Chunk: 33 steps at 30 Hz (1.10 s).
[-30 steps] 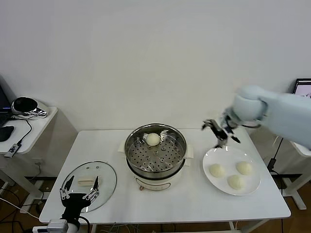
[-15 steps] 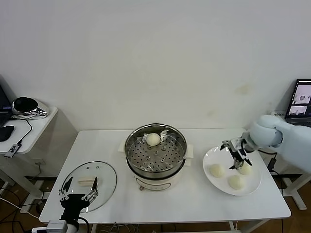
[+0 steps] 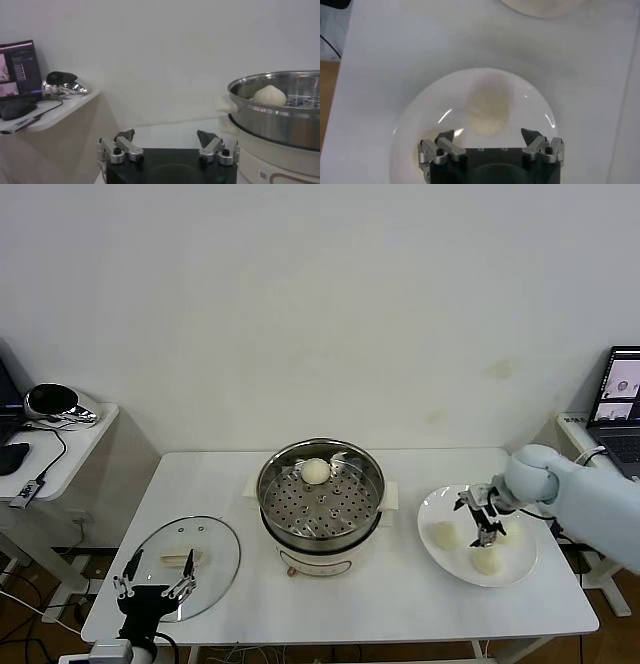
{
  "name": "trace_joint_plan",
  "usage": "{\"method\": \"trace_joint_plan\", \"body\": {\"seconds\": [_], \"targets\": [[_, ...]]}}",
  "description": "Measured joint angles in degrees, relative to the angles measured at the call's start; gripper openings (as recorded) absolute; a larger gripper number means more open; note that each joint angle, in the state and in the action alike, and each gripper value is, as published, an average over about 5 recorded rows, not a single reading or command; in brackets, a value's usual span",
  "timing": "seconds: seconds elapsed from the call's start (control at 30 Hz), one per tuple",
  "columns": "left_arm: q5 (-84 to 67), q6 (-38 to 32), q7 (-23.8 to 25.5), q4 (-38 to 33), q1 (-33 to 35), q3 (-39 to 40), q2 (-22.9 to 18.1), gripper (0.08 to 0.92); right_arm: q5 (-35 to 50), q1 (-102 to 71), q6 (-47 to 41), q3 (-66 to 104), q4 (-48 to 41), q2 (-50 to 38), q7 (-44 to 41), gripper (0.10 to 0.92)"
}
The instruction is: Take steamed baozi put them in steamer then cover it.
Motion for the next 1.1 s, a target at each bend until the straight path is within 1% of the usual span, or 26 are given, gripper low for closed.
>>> {"method": "trace_joint_plan", "body": {"seconds": [0.47,0.57,0.8,0.9,1.0,1.1], "targets": [[-0.05,-0.16,-0.06,0.13,0.05,-0.32,-0.17,0.823,-3.63,-4.98,1.22,4.58,-7.88,6.61,0.51,0.815],[-0.05,-0.19,-0.08,0.21,0.00,-0.28,-0.27,0.823,-4.10,-5.36,1.11,5.31,-8.98,7.45,0.38,0.766],[-0.05,-0.23,-0.12,0.18,0.03,-0.20,-0.36,0.823,-4.34,-5.61,0.99,6.27,-9.99,8.16,0.06,0.563],[-0.04,-0.24,-0.12,0.01,0.12,-0.14,-0.40,0.823,-4.03,-5.28,0.72,6.15,-9.74,7.92,-0.25,0.497],[-0.04,-0.24,-0.11,-0.11,0.17,0.02,-0.39,0.823,-3.01,-4.03,0.11,5.54,-8.55,6.95,-0.77,0.479],[-0.04,-0.24,-0.08,-0.21,0.09,0.21,-0.34,0.823,-1.27,-1.49,-0.71,4.32,-6.49,5.26,-1.43,0.483]]}}
